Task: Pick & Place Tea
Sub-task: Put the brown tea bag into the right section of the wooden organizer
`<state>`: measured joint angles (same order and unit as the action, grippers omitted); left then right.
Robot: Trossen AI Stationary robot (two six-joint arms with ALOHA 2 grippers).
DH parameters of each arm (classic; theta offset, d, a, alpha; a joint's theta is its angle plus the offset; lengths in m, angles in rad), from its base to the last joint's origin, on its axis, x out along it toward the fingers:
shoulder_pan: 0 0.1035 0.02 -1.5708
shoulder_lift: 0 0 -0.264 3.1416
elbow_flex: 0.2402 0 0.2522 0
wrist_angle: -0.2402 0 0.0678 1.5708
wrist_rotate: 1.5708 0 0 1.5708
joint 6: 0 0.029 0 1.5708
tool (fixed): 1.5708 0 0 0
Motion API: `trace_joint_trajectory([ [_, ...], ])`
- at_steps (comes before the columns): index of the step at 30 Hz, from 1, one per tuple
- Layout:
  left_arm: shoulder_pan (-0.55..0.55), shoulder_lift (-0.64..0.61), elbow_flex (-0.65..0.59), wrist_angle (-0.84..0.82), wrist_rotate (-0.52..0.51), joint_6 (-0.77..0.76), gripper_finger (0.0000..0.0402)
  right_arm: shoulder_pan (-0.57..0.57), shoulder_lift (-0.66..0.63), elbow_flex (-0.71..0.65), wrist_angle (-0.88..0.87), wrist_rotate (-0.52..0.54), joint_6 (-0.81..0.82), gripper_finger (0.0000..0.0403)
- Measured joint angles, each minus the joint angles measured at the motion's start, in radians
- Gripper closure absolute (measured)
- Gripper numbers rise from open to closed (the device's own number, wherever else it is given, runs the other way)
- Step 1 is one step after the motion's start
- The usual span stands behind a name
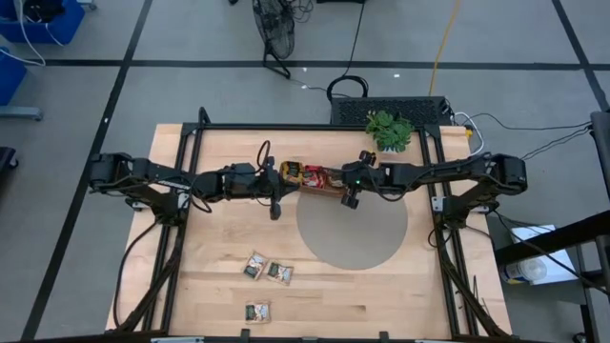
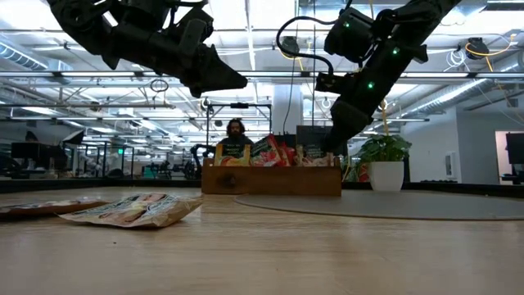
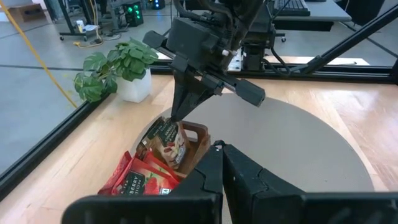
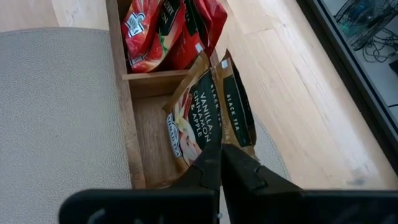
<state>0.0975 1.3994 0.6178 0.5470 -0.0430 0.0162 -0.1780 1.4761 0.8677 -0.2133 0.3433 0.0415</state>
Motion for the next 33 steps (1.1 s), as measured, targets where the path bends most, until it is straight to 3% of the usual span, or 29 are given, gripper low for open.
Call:
trace_joint_trajectory([
  [7,0.0,0.0,0.0,-0.001,0.0,0.0,0.0392,-0.017,0.0,0.0,-0.001,0.027,0.026,0.0388],
  [18,-0.002,0.0,0.0,-0.026,0.0,0.007,0.0392,-0.01,-0.026,-0.002,0.074,0.022,-0.006,0.0287],
  [23,-0.052,-0.016,0.001,-0.099,-0.022,0.135,0.0387,0.043,-0.076,-0.002,0.147,-0.031,-0.044,0.026],
  [28,-0.176,-0.02,0.005,-0.296,0.016,0.09,0.0331,0.085,-0.097,-0.001,0.141,-0.068,-0.031,0.0251],
  [33,-0.319,-0.012,0.077,-0.596,0.013,-0.155,0.0238,0.097,-0.092,-0.004,0.139,-0.065,-0.034,0.025],
])
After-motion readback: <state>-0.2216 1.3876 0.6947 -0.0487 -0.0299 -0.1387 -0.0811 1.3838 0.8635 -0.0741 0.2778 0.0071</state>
